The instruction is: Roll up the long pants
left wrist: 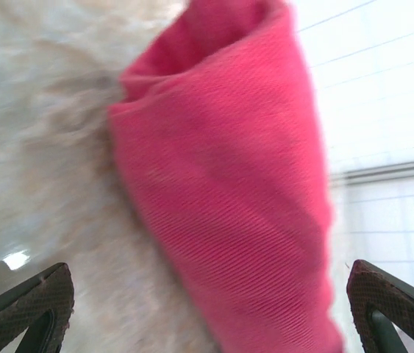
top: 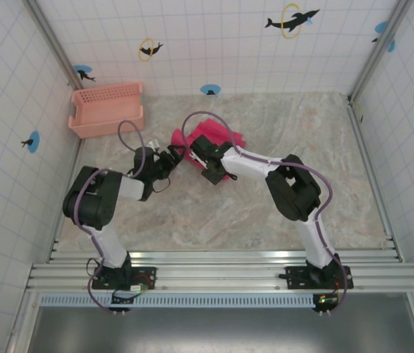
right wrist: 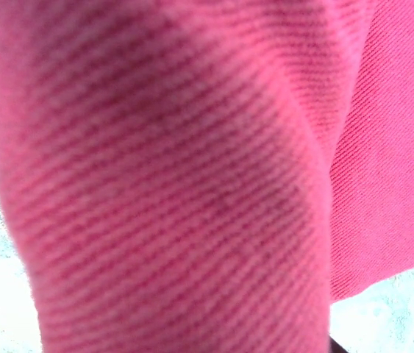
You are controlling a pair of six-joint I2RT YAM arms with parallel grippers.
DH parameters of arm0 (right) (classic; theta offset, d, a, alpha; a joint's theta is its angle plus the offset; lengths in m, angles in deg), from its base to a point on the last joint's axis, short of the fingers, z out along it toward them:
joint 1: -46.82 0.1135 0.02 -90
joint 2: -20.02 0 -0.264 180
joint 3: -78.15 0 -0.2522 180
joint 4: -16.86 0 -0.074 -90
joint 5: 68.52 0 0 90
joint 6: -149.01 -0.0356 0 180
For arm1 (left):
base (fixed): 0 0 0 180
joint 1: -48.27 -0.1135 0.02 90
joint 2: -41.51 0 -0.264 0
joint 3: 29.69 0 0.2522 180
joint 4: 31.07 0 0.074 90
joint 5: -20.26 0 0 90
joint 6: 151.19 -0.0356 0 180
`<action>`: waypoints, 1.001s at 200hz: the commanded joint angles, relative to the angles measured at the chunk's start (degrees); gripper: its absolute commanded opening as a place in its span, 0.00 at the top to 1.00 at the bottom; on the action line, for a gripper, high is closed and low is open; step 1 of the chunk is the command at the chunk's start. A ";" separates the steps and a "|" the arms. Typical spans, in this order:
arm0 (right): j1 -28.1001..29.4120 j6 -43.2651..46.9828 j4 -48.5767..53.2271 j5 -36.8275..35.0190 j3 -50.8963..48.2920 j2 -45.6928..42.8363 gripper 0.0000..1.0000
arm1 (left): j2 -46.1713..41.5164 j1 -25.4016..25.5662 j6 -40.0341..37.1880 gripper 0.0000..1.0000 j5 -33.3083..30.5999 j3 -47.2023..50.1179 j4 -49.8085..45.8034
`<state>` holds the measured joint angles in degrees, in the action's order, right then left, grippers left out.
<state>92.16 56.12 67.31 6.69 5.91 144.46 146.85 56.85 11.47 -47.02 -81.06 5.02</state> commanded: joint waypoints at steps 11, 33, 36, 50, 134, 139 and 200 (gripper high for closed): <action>-0.60 -3.12 7.06 13.52 -2.19 6.42 1.00 | 7.99 2.00 9.78 0.02 0.14 0.06 26.15; -0.89 -3.01 6.89 15.97 -2.06 6.43 1.00 | 11.27 2.66 11.03 0.03 -0.31 -0.34 27.59; -0.94 -2.95 6.80 16.36 -2.12 6.32 1.00 | 11.47 2.81 10.87 0.03 -0.35 -0.55 27.28; -0.87 -2.36 5.94 19.77 -2.71 5.93 1.00 | 12.02 3.28 9.94 0.02 -1.05 -1.14 24.93; -0.65 1.53 3.17 31.22 -3.82 3.56 1.00 | 16.26 6.01 4.73 0.38 1.13 -13.93 11.01; -0.61 1.49 3.06 31.38 -3.82 3.51 1.00 | 16.93 5.99 4.59 0.65 1.99 -14.65 10.62; -0.59 -1.11 -2.28 20.59 -10.29 -4.36 0.05 | 13.14 5.97 -0.83 1.00 0.39 -16.45 -18.30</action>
<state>89.19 55.98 62.33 25.86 3.24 142.08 163.03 61.66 16.76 -46.49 -96.09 9.61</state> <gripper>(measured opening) 0.606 0.240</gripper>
